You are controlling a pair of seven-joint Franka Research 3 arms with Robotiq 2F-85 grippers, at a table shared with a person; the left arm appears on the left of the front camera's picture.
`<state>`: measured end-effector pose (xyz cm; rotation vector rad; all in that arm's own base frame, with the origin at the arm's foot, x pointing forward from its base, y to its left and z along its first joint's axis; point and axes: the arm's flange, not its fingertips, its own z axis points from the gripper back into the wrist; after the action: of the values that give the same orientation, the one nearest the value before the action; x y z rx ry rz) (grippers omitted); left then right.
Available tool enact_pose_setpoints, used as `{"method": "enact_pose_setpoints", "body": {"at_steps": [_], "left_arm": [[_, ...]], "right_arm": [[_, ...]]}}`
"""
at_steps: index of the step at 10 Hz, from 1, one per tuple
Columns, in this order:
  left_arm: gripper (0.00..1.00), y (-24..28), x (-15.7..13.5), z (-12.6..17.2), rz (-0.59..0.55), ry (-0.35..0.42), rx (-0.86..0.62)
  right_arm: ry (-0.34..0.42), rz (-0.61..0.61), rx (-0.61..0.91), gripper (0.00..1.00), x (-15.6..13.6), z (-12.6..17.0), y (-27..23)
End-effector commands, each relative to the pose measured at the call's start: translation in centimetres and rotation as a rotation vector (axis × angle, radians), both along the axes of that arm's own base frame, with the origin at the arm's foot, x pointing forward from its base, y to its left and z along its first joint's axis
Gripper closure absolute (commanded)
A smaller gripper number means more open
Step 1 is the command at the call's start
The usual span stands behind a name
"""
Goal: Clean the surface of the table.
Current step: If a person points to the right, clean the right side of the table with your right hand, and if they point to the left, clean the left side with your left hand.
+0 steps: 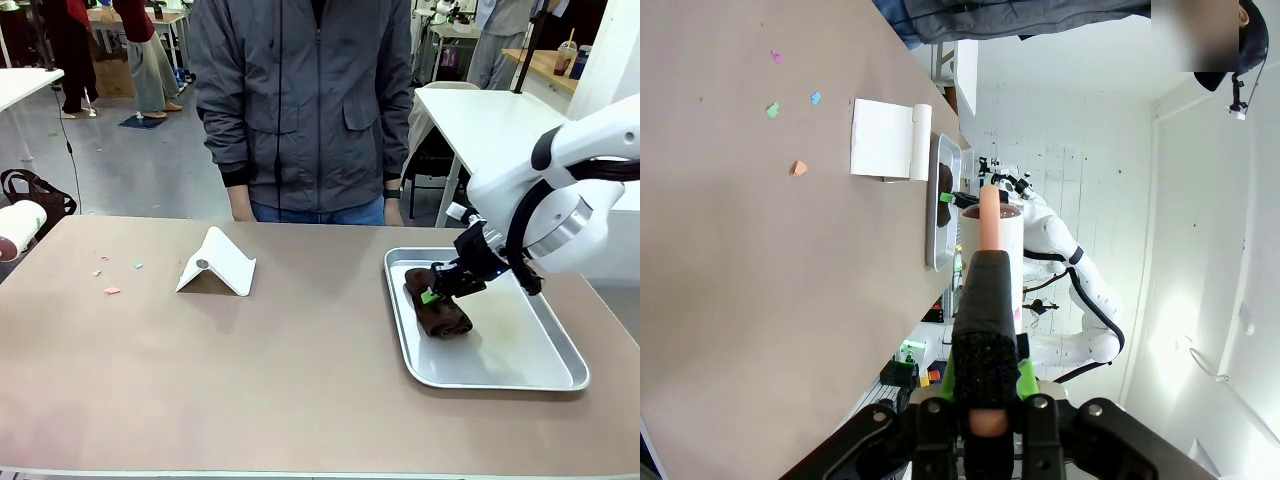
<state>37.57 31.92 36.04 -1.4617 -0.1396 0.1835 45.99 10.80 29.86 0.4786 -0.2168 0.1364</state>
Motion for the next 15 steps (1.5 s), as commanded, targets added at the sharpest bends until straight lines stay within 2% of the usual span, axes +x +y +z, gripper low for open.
{"method": "enact_pose_setpoints", "body": {"at_steps": [1,5,10,15], "left_arm": [[0.81,-0.1,-0.4,0.4,-0.014,-0.019,-0.005],[0.81,-0.1,-0.4,0.4,-0.014,-0.019,-0.005],[0.81,-0.1,-0.4,0.4,-0.014,-0.019,-0.005],[0.81,-0.1,-0.4,0.4,-0.014,-0.019,-0.005]], "right_arm": [[-0.010,-0.063,-0.031,0.91,0.0,-0.2,-3.3],[-0.005,-0.151,-0.057,0.91,-0.8,0.1,-8.6],[-0.034,-0.299,-0.051,0.91,-2.5,0.8,-14.0],[-0.074,-0.227,0.078,0.91,-2.6,1.3,-13.3]]}}
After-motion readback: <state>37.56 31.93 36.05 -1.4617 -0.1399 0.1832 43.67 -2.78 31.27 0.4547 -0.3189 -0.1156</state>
